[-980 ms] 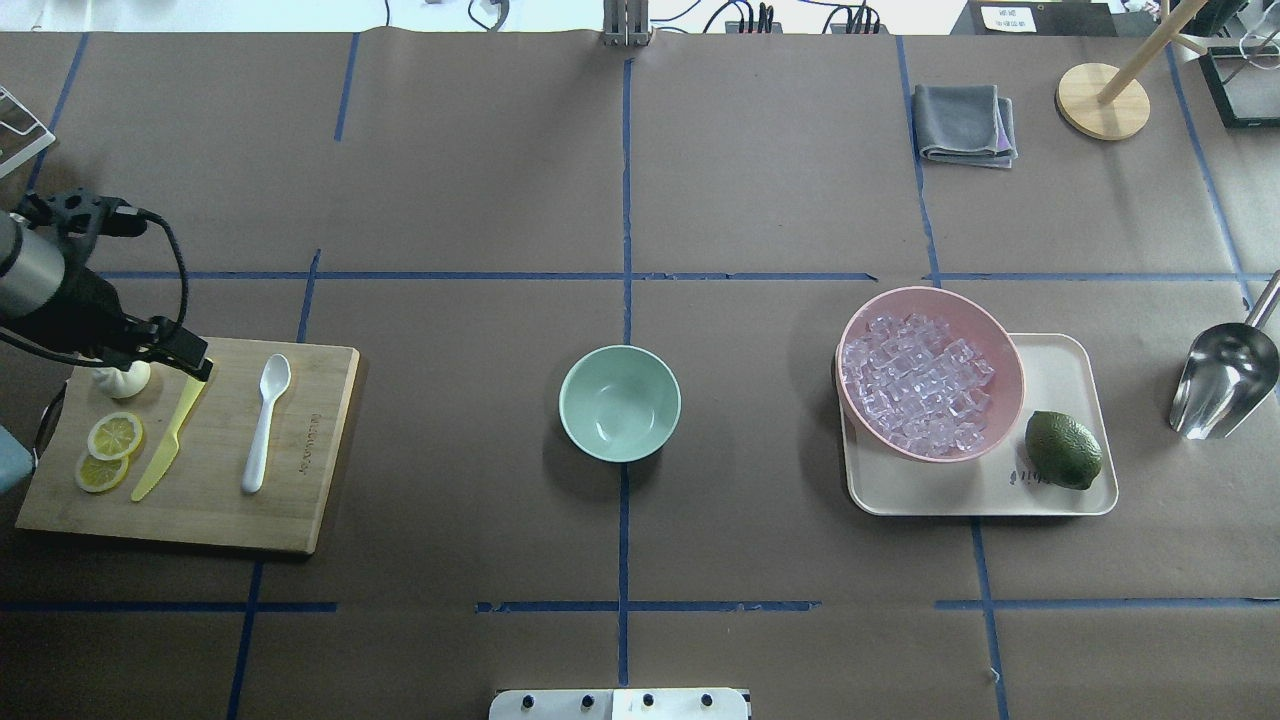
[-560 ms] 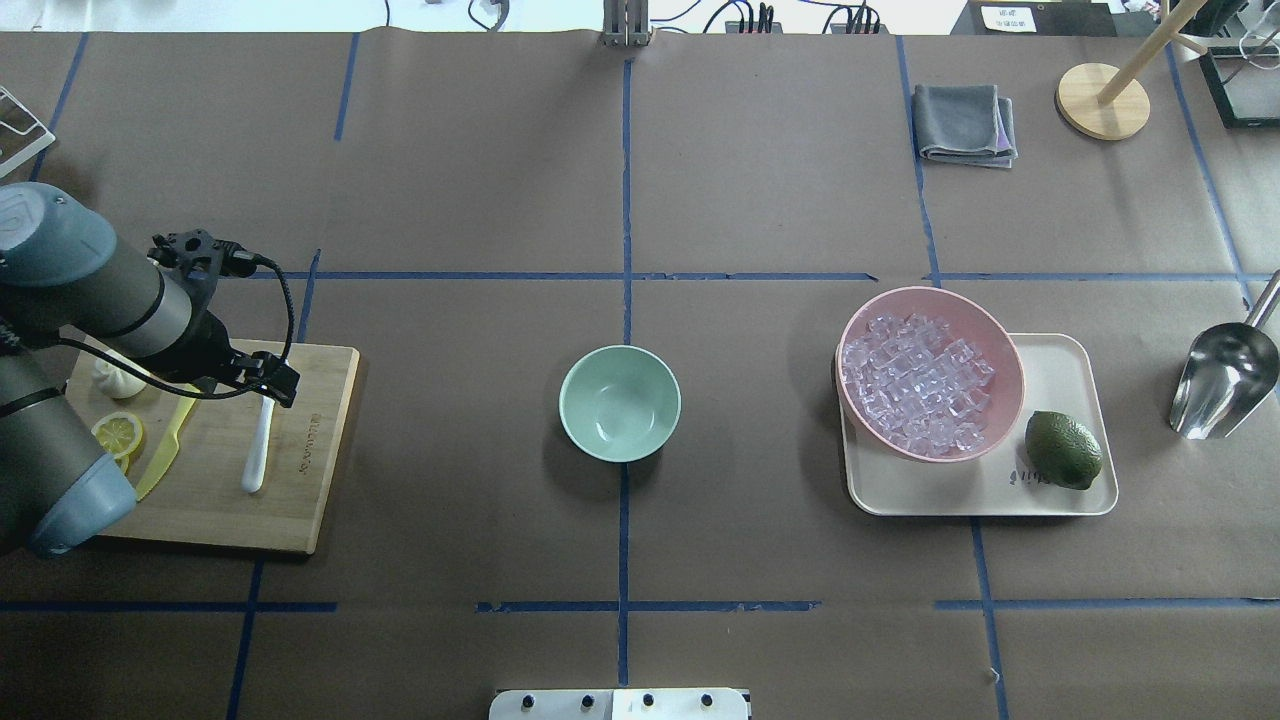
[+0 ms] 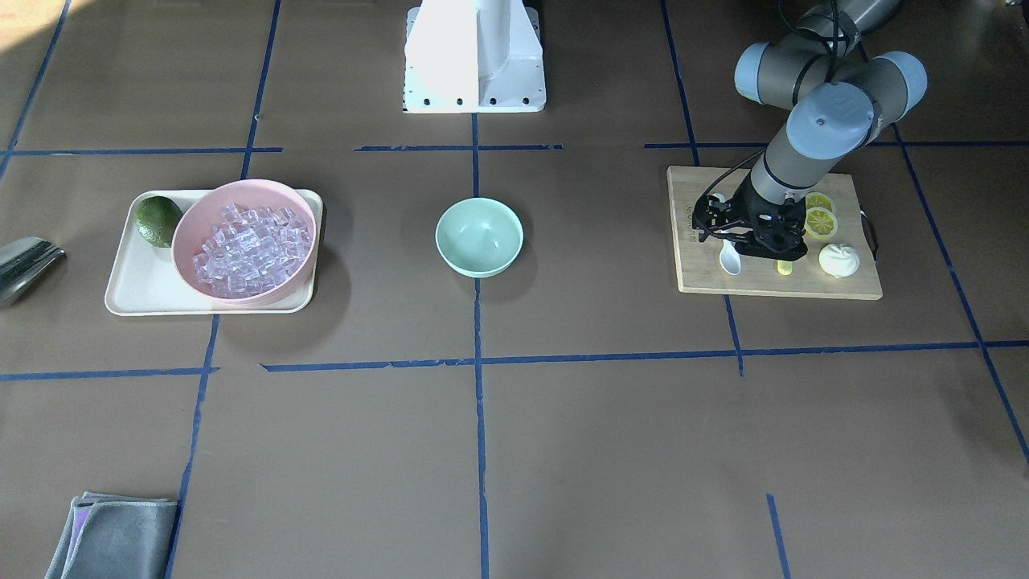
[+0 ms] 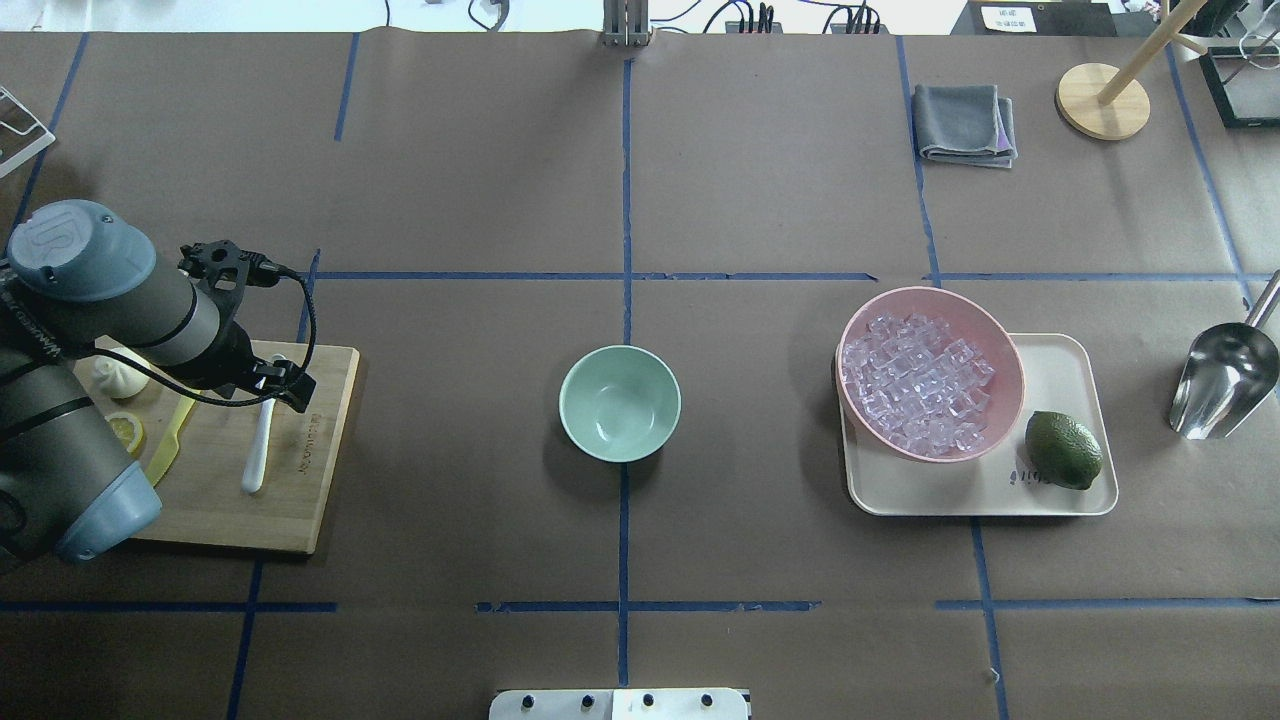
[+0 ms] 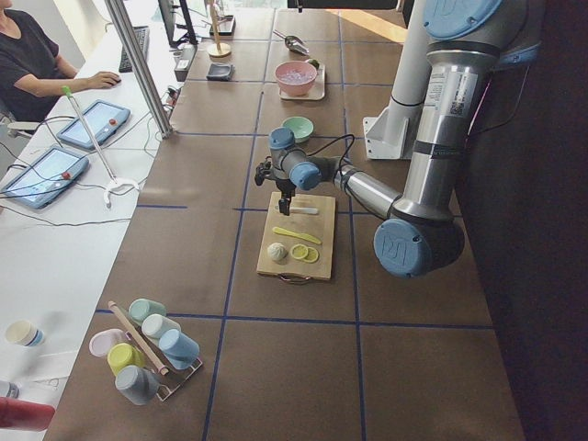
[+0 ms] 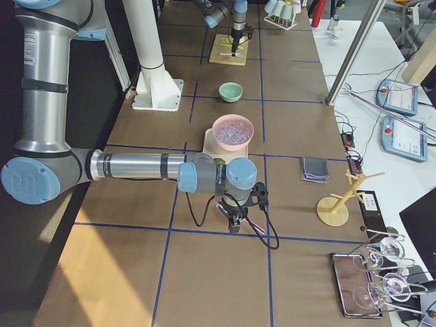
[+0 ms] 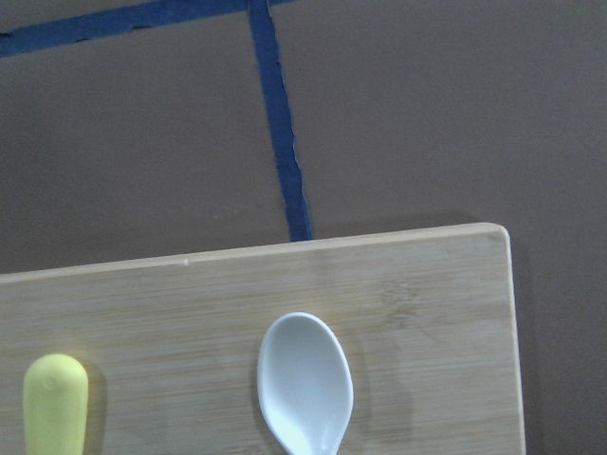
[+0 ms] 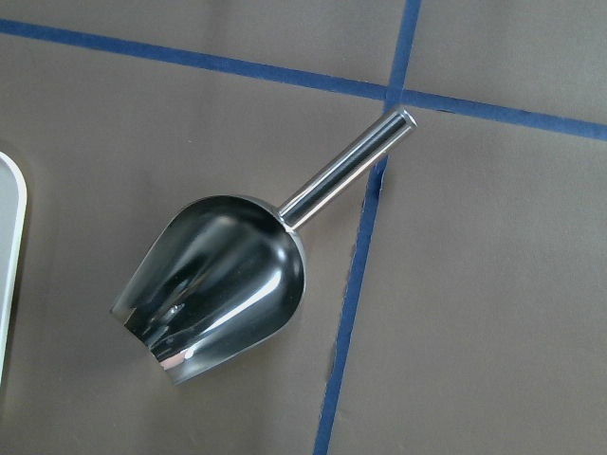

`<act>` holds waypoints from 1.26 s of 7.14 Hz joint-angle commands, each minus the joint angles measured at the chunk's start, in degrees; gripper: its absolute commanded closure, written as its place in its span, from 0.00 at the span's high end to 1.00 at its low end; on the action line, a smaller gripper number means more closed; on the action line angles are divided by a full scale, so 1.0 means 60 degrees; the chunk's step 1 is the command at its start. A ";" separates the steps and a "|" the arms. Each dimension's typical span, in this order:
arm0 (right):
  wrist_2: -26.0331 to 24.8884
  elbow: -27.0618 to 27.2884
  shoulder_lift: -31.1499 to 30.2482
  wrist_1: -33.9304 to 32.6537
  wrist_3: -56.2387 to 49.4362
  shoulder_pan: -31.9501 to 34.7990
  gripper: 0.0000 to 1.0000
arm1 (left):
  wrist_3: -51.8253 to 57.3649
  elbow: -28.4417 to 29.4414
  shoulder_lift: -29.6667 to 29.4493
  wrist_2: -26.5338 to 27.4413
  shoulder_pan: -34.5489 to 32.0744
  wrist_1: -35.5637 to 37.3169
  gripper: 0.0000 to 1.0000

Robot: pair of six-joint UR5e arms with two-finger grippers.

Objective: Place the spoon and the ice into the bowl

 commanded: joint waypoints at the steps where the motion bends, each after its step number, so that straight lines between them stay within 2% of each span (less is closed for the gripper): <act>1: 0.0002 -0.0003 0.0000 -0.0002 0.0011 -0.0003 0.99 | 0.0001 -0.0006 0.0032 -0.0052 0.0006 0.0058 0.81; 5: 0.0002 -0.0003 0.0000 -0.0002 0.0011 -0.0047 0.99 | -0.0246 0.0023 0.0047 -0.0125 0.0122 0.0073 0.76; 7: 0.0002 -0.0003 0.0000 -0.0002 0.0011 -0.0062 0.99 | -0.0263 0.0126 0.0047 -0.0461 0.0167 0.0073 0.74; 8: 0.0002 -0.0003 0.0000 -0.0002 0.0011 -0.0062 0.99 | -0.0263 0.0141 0.0047 -0.0462 0.0167 0.0073 0.67; 9: 0.0016 -0.0003 0.0000 -0.0002 0.0011 -0.0062 0.99 | -0.0263 0.0141 0.0047 -0.0462 0.0167 0.0073 0.45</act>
